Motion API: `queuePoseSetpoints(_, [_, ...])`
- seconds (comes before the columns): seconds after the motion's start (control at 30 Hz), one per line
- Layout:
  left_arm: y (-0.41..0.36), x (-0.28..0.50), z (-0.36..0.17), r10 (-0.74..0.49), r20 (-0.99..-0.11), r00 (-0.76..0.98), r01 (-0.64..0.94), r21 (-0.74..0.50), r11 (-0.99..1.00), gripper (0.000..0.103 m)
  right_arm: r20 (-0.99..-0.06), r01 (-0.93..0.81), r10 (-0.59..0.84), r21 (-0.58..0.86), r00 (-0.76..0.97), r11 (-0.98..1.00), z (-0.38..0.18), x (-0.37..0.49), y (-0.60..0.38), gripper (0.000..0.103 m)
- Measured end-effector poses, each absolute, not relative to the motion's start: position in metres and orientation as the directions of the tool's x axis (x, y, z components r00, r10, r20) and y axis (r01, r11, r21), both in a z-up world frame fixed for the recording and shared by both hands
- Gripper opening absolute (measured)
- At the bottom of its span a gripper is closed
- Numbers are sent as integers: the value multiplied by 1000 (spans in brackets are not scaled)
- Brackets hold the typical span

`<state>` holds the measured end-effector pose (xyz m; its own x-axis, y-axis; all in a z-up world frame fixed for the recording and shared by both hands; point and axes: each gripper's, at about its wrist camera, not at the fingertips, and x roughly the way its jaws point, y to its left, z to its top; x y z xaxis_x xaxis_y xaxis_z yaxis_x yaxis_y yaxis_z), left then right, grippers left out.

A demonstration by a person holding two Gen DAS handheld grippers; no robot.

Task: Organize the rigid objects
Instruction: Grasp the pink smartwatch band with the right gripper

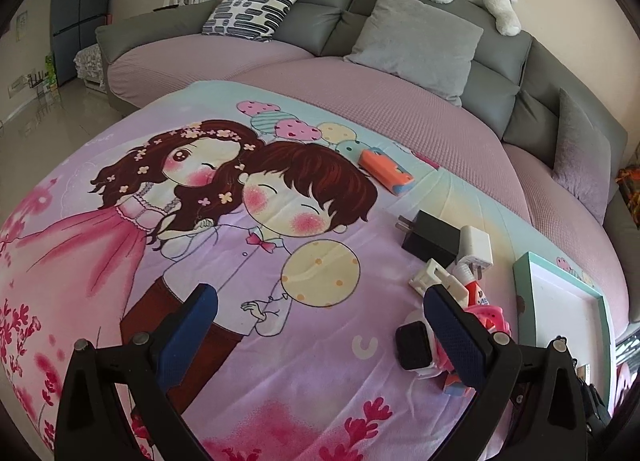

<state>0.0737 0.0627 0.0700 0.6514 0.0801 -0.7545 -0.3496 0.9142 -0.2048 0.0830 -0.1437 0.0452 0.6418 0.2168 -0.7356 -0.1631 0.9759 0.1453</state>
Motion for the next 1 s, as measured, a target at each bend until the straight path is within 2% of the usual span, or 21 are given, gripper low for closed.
queuePoseSetpoints(0.13, [57,78,63,16,-778,628,-310,-231,922,103,-731,-187,224,133,645,973,46,82,-138,103])
queuePoseSetpoints(0.43, [86,75,43,81,-825,559,-418,-196,887,103,-733,-256,243,97,635,962,37,83,-108,103])
queuePoseSetpoints(0.77, [97,77,28,71,-844,531,-431,-197,881,103,-727,-281,211,25,654,959,32,84,-80,103])
queuePoseSetpoints(0.8, [97,77,27,68,-845,530,-430,-199,880,103,-724,-284,207,16,658,959,32,83,-79,102])
queuePoseSetpoints(0.93, [100,77,25,60,-847,528,-434,-209,876,103,-721,-282,177,-27,670,959,31,83,-74,88])
queuePoseSetpoints(1.0, [101,77,25,58,-848,527,-435,-211,876,103,-722,-285,180,-26,668,958,31,83,-74,86])
